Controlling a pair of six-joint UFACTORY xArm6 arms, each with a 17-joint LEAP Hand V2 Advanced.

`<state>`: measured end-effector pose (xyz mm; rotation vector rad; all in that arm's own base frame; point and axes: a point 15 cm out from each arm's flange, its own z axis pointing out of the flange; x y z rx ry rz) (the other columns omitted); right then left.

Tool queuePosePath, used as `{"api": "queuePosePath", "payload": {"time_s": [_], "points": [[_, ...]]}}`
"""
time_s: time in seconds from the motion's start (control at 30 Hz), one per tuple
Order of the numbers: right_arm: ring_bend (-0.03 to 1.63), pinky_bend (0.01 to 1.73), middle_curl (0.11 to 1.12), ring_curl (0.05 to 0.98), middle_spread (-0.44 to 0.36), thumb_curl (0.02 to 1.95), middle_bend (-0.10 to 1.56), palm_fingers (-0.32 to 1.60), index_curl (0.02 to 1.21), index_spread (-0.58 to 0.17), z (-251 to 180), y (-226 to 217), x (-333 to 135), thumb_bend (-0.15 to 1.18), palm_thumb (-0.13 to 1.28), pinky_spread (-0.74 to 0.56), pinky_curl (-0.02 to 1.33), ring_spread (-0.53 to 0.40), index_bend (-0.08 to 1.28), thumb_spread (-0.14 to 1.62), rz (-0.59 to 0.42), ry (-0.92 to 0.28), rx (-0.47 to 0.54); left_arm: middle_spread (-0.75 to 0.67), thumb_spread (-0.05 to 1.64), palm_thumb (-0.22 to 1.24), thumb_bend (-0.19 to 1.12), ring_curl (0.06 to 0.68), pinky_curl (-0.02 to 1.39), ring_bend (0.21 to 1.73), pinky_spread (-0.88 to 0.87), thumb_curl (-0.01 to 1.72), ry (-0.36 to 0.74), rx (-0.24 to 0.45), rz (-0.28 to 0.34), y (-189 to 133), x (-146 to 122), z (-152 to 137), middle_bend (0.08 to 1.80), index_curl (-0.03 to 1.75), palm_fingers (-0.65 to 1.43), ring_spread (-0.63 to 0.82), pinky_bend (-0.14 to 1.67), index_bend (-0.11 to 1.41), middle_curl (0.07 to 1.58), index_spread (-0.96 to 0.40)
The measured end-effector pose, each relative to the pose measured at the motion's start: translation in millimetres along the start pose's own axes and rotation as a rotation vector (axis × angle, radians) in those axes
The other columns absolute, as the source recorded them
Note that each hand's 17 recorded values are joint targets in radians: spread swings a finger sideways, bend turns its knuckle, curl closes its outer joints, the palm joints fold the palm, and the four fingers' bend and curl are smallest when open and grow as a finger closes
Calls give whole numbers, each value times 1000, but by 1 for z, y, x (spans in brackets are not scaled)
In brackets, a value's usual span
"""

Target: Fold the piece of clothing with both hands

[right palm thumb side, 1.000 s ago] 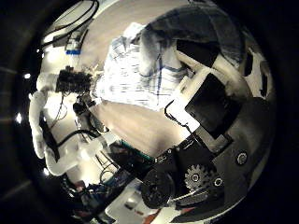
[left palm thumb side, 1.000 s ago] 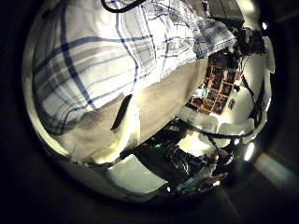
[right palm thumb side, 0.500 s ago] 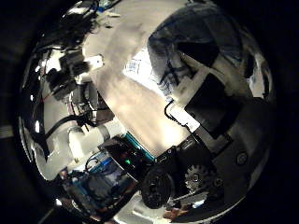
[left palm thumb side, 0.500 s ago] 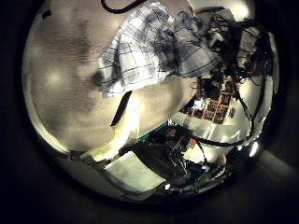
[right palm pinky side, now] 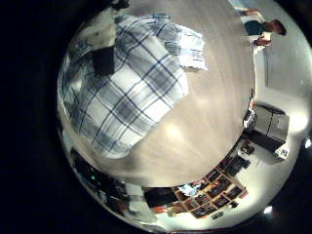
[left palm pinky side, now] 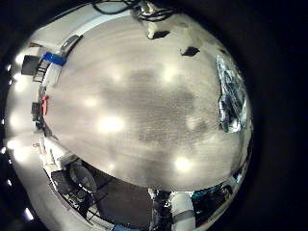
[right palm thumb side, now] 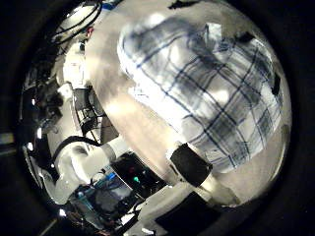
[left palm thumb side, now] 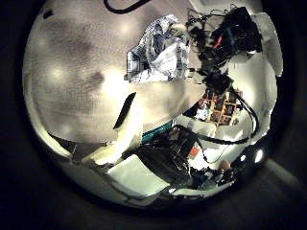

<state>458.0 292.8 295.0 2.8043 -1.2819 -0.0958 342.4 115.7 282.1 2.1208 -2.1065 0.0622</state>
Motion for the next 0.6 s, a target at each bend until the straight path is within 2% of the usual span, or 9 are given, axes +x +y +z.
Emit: {"api": "queuePosePath", "payload": {"time_s": [0.13, 0.3, 0.43, 0.5, 0.6], "points": [[851, 991, 467, 456, -89, 491, 351, -76, 436, -478, -39, 10, 14, -23, 564, 182, 641, 31, 152, 1211, 20, 2, 70, 183, 1166, 361, -19, 223, 349, 591, 390, 331, 3, -9, 10, 0, 13, 0, 181, 400, 202, 322, 248, 184, 321, -34], [779, 887, 435, 401, -83, 456, 341, 21, 394, -467, -96, 39, 53, -23, 532, 310, 566, 66, 193, 1222, 94, 16, 165, 183, 1166, 361, -19, 222, 349, 592, 390, 332, 0, -15, 13, -2, 35, -1, 181, 400, 202, 322, 248, 184, 321, -34], [758, 825, 415, 373, -90, 426, 328, 65, 376, -453, -109, 80, 89, -19, 517, 361, 516, 63, 180, 1250, 187, 4, 125, 184, 1165, 361, -19, 221, 349, 590, 389, 333, -3, -20, 7, -6, 57, -1, 181, 401, 204, 322, 250, 185, 320, -34], [743, 800, 411, 364, -86, 414, 327, 66, 373, -444, -110, 101, 99, -20, 507, 371, 503, 59, 179, 1261, 219, -10, 82, 184, 1165, 361, -19, 220, 348, 588, 389, 333, -6, -23, 1, -7, 67, -1, 183, 401, 206, 322, 248, 186, 321, -34], [719, 761, 401, 348, -69, 394, 321, 76, 362, -433, -117, 122, 109, -20, 486, 384, 475, 59, 175, 1276, 240, -18, 67, 184, 1165, 361, -19, 219, 347, 585, 388, 333, -11, -27, -13, -7, 75, -1, 182, 403, 210, 322, 245, 189, 321, -34]]}}
